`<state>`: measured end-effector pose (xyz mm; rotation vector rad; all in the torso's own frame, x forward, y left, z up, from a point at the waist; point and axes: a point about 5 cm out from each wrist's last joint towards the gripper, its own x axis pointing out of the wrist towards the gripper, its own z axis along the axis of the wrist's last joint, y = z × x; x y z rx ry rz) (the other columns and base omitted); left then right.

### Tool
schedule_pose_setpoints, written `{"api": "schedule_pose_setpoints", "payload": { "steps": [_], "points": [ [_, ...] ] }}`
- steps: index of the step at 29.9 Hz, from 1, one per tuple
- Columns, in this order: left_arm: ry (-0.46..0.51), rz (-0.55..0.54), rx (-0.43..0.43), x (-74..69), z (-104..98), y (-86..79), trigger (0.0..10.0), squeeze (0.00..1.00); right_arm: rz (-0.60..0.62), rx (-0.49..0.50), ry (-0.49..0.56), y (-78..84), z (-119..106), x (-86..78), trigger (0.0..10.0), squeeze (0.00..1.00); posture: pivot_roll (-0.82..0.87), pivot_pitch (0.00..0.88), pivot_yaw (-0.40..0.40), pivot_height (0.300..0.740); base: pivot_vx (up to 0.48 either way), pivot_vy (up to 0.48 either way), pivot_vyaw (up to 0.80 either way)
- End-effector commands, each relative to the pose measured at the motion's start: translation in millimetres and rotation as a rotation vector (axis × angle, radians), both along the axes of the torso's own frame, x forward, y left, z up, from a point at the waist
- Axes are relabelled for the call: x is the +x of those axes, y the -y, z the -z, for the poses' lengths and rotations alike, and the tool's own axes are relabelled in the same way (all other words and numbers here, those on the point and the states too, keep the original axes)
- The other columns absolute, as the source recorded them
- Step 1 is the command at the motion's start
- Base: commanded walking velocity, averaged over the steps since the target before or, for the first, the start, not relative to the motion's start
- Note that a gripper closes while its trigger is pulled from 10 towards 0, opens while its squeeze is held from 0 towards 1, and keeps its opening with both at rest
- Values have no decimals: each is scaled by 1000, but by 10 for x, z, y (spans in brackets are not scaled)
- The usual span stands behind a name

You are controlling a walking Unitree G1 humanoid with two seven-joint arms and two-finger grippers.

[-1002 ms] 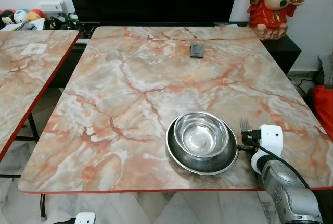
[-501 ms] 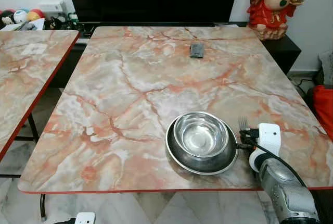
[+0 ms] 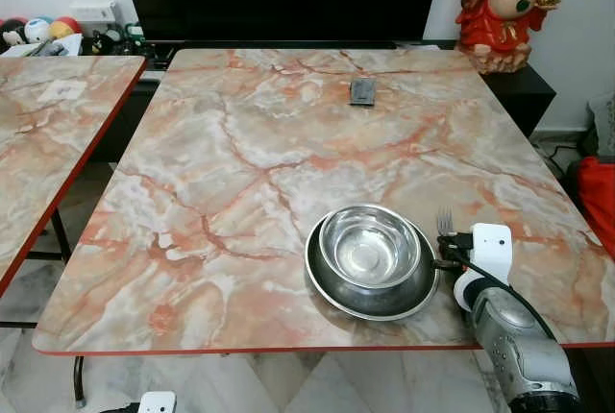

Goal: Setting the table

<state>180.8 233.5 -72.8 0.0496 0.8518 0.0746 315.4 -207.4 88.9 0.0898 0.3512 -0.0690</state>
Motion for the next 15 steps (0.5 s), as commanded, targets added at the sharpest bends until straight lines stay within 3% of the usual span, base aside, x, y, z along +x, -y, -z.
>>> {"api": "schedule_pose_setpoints", "payload": {
  "steps": [1, 4, 7, 8, 9, 15],
  "points": [
    [-37, 1, 8, -81, 40, -15, 10000, 0, -5, -2, -3, -21, 6, 18, 10000, 447, -25, 133, 2, 740, 0, 0, 0],
    [-38, 1, 8, -80, 40, -15, 10000, 0, -5, -3, -1, -23, 9, 24, 10000, 486, -25, 133, 2, 740, 0, 0, 0],
    [-39, 1, 8, -79, 41, -14, 10000, 0, -5, -8, 0, -25, 9, 34, 10000, 412, -24, 133, 2, 740, 0, 0, 0],
    [-39, 1, 8, -79, 41, -14, 10000, 0, -6, -10, 0, -26, 8, 36, 10000, 325, -23, 132, 1, 740, 0, 0, 0],
    [-39, 1, 7, -79, 41, -14, 10000, 0, -6, -11, 0, -26, 7, 38, 10000, 12, -23, 132, 1, 740, 0, 0, 0],
    [-40, 2, 6, -79, 41, -13, 10000, 0, -5, -19, 2, -19, 6, 40, 10000, 0, -25, 132, 2, 740, 0, 0, 0]
  ]
}}
